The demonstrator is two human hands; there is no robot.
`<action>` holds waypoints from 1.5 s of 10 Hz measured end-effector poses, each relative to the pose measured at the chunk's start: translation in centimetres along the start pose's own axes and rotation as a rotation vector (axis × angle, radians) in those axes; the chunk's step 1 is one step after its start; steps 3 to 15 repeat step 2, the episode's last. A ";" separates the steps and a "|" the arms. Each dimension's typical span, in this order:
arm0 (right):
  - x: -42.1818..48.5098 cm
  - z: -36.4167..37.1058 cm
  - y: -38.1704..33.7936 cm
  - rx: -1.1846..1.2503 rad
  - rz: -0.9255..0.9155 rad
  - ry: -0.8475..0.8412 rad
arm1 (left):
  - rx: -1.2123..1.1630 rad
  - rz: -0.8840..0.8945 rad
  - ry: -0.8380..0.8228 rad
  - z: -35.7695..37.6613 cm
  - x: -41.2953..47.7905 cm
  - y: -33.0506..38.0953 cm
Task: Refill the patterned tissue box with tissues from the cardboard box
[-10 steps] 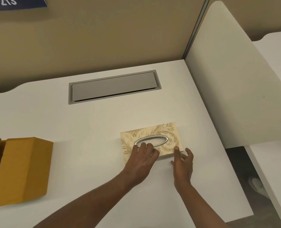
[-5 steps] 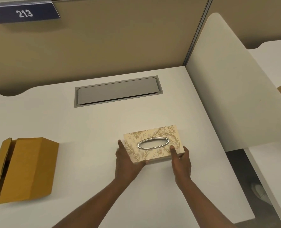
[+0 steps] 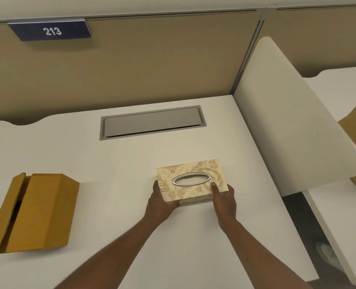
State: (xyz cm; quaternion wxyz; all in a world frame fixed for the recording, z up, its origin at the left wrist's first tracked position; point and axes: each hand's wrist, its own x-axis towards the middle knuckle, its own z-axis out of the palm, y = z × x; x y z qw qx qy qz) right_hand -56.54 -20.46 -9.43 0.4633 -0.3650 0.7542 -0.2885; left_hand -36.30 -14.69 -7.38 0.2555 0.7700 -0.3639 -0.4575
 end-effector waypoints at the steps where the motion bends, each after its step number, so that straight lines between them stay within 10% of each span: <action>1: -0.6 -0.4 -0.3 -0.071 -0.029 0.042 | 0.109 -0.013 -0.008 -0.8 -0.4 0.0; 15: -1.3 -0.8 -0.6 -0.207 -0.224 0.165 | 0.273 -0.007 0.064 -2.3 -0.9 -0.4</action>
